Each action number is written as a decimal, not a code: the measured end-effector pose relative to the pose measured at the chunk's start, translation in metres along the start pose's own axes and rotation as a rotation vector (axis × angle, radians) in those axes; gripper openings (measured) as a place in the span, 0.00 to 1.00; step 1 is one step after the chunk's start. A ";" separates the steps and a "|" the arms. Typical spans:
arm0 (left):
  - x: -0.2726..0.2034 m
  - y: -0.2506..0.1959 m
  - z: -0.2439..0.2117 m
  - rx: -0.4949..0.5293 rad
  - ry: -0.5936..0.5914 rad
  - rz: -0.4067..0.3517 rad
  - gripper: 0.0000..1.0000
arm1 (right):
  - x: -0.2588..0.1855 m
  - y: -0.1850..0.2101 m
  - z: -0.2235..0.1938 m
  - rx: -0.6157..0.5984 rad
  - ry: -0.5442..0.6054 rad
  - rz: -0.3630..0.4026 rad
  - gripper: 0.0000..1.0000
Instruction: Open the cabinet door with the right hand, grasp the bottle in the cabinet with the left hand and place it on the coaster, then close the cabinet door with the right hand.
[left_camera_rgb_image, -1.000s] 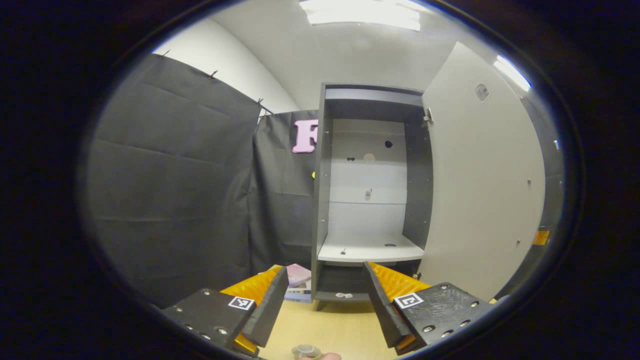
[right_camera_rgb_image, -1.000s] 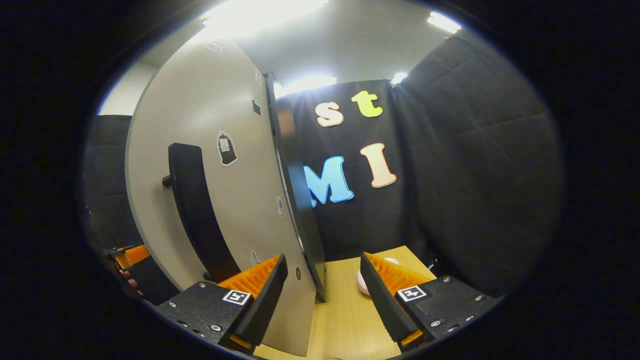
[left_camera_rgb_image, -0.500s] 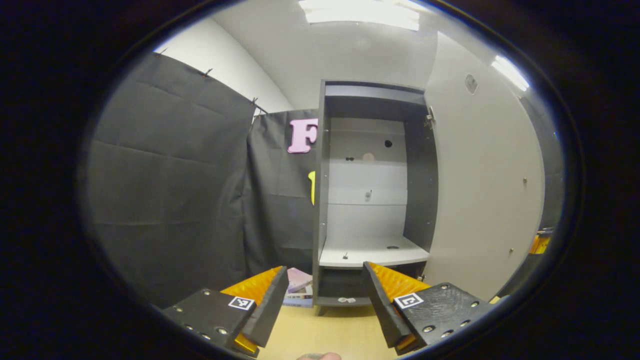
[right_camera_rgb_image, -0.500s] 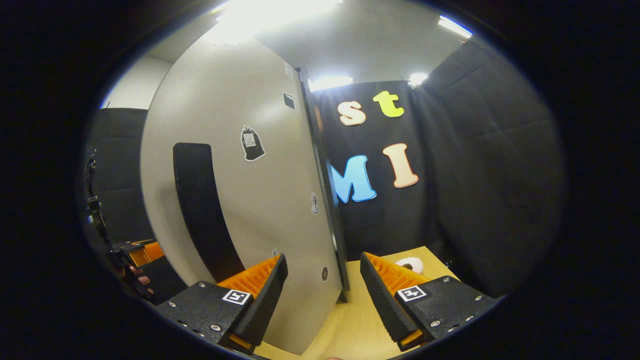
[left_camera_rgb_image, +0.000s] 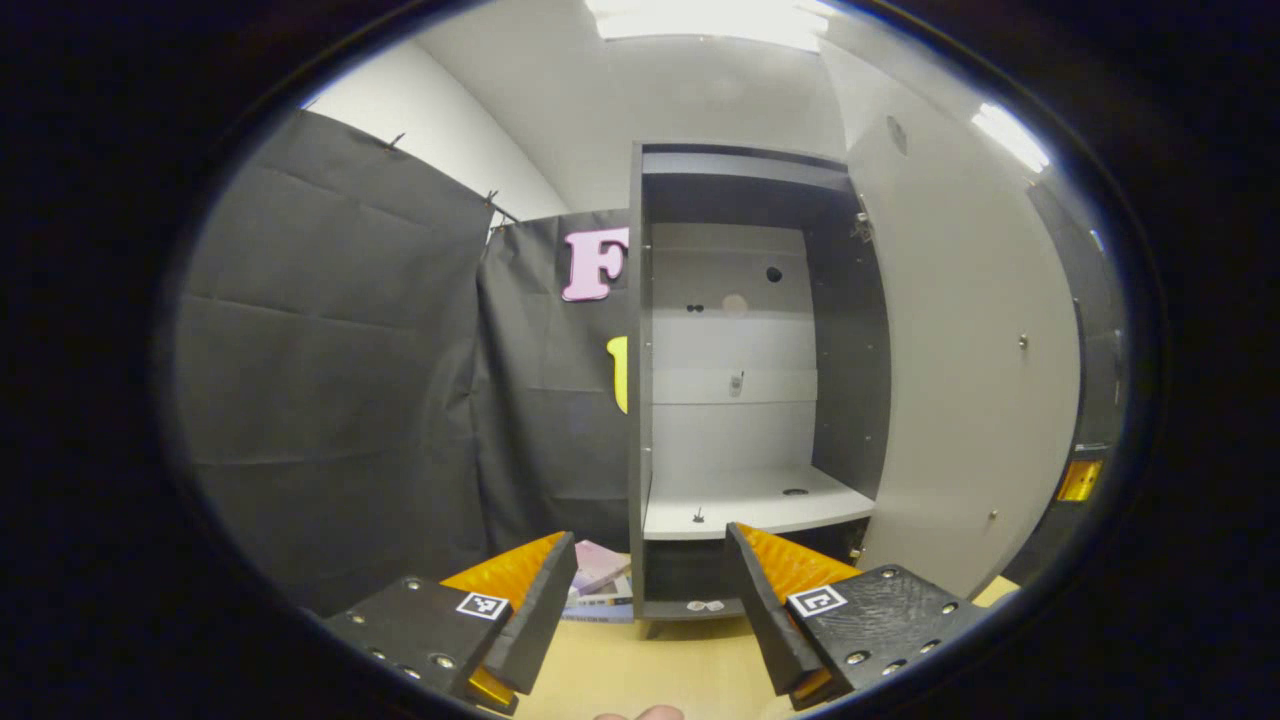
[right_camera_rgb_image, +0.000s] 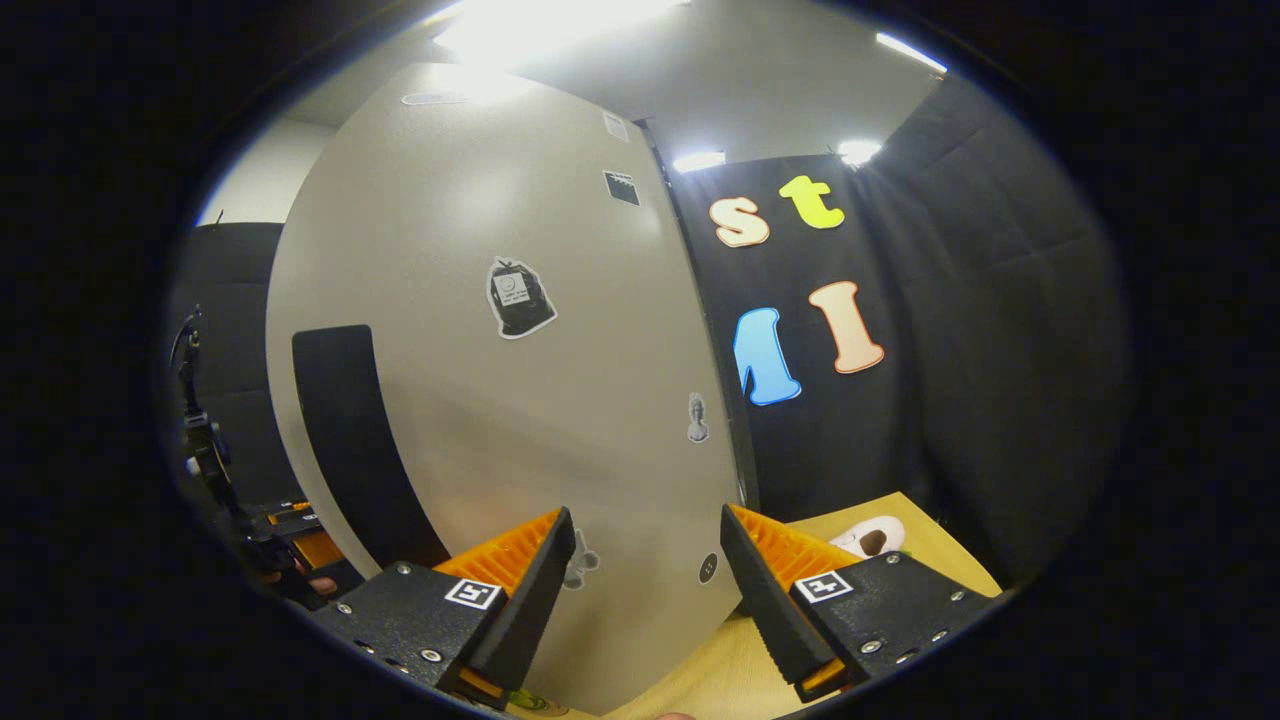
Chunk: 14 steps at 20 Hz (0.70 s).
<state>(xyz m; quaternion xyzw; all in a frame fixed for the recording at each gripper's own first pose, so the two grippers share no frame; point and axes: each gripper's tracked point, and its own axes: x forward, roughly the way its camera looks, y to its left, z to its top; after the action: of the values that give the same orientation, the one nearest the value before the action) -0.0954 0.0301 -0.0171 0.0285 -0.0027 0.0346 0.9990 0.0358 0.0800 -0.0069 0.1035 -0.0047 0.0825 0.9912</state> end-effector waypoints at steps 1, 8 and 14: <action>0.000 0.001 0.000 0.005 0.003 0.001 0.85 | 0.001 0.001 0.000 -0.006 -0.004 -0.010 0.91; -0.004 0.018 0.008 -0.006 -0.002 -0.025 0.85 | 0.017 0.023 0.003 -0.048 -0.034 -0.068 0.92; 0.000 0.021 0.006 0.030 0.010 -0.063 0.85 | 0.031 0.045 -0.008 -0.110 -0.032 -0.129 0.93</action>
<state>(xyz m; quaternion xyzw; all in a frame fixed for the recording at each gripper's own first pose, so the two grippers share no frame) -0.0970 0.0508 -0.0100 0.0432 0.0035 0.0033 0.9991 0.0585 0.1300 -0.0042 0.0504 -0.0181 0.0165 0.9984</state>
